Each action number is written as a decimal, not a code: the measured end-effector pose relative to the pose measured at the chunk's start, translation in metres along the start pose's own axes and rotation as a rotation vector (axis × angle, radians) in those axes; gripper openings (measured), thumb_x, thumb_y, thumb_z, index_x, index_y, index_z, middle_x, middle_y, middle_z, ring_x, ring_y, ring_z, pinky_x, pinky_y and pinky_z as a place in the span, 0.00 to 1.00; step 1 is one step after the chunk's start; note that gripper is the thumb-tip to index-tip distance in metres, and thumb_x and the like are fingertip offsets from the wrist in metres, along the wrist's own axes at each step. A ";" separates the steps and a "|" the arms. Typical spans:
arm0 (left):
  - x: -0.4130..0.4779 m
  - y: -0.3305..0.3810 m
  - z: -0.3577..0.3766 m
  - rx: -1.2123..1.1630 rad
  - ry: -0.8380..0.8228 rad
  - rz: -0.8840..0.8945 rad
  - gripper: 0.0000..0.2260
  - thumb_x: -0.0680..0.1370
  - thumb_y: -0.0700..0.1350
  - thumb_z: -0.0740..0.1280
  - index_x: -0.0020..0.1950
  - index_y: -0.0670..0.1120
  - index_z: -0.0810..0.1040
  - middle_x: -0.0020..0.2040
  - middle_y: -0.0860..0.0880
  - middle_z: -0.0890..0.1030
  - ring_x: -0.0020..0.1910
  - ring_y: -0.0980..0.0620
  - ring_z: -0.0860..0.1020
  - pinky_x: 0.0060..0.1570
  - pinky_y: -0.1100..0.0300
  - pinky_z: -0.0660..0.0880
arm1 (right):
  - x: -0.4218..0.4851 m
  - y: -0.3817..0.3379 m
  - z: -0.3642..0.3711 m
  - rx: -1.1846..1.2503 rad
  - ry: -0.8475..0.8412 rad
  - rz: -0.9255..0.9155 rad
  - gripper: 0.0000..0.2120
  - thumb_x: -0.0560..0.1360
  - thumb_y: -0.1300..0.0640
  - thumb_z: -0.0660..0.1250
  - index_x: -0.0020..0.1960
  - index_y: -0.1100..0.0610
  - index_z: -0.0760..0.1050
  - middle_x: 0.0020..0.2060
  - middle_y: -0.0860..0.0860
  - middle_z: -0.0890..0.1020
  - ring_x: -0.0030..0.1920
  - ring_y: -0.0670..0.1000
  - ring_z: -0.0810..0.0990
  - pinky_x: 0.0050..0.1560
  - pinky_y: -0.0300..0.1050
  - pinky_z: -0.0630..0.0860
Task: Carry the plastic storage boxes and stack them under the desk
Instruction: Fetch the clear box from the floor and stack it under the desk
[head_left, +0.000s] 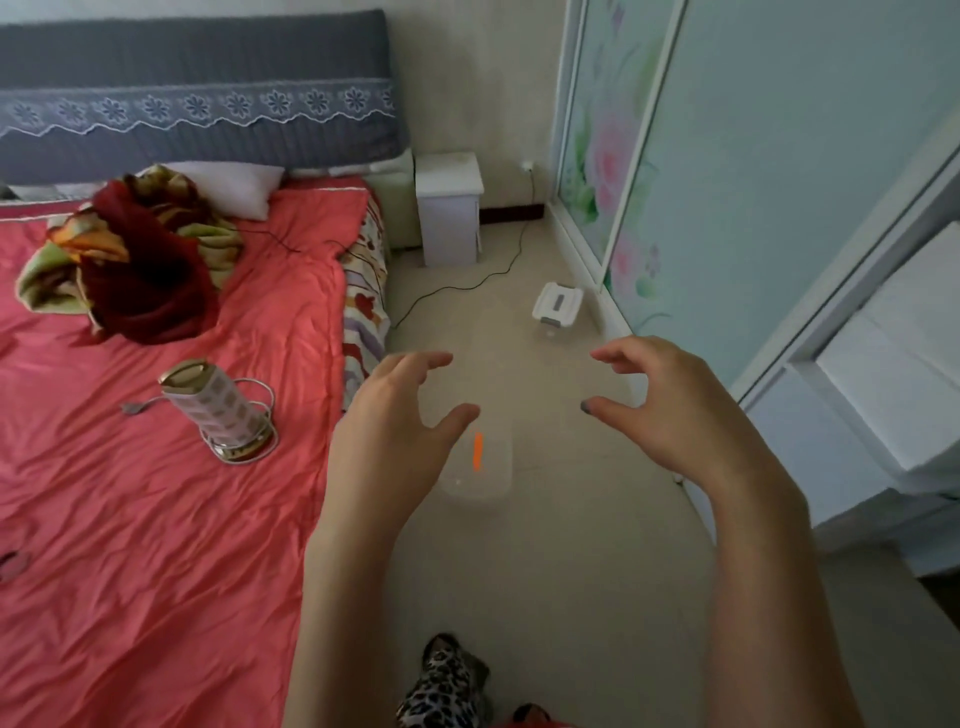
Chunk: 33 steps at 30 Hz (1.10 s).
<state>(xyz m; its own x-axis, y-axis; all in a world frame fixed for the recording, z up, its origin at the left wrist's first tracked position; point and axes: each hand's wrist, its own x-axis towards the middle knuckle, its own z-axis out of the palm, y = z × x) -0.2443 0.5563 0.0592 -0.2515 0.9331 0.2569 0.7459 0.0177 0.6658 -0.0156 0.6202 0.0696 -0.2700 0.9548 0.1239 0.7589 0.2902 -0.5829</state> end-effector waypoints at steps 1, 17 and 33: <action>0.009 -0.005 0.000 0.007 0.007 -0.015 0.21 0.71 0.52 0.74 0.63 0.53 0.76 0.59 0.54 0.77 0.57 0.56 0.76 0.53 0.57 0.73 | 0.013 -0.001 0.004 0.004 -0.003 -0.009 0.22 0.70 0.50 0.74 0.62 0.47 0.74 0.59 0.43 0.77 0.58 0.41 0.75 0.54 0.38 0.68; 0.253 -0.101 0.009 -0.077 0.061 -0.064 0.20 0.71 0.50 0.73 0.62 0.51 0.77 0.57 0.52 0.78 0.55 0.53 0.77 0.53 0.48 0.76 | 0.252 -0.027 0.067 -0.036 -0.048 0.014 0.22 0.71 0.51 0.73 0.63 0.47 0.73 0.59 0.42 0.76 0.56 0.38 0.73 0.54 0.36 0.65; 0.335 -0.173 0.055 -0.094 -0.094 -0.207 0.16 0.72 0.50 0.72 0.59 0.51 0.77 0.59 0.55 0.77 0.55 0.55 0.76 0.50 0.47 0.77 | 0.345 -0.001 0.149 -0.006 -0.192 0.106 0.21 0.71 0.51 0.73 0.63 0.47 0.73 0.58 0.42 0.77 0.58 0.41 0.75 0.56 0.40 0.69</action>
<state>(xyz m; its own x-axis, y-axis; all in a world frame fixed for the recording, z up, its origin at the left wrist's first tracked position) -0.4234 0.8855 -0.0080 -0.3309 0.9426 0.0451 0.6231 0.1823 0.7606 -0.1975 0.9395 -0.0070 -0.2960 0.9506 -0.0940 0.7925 0.1895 -0.5797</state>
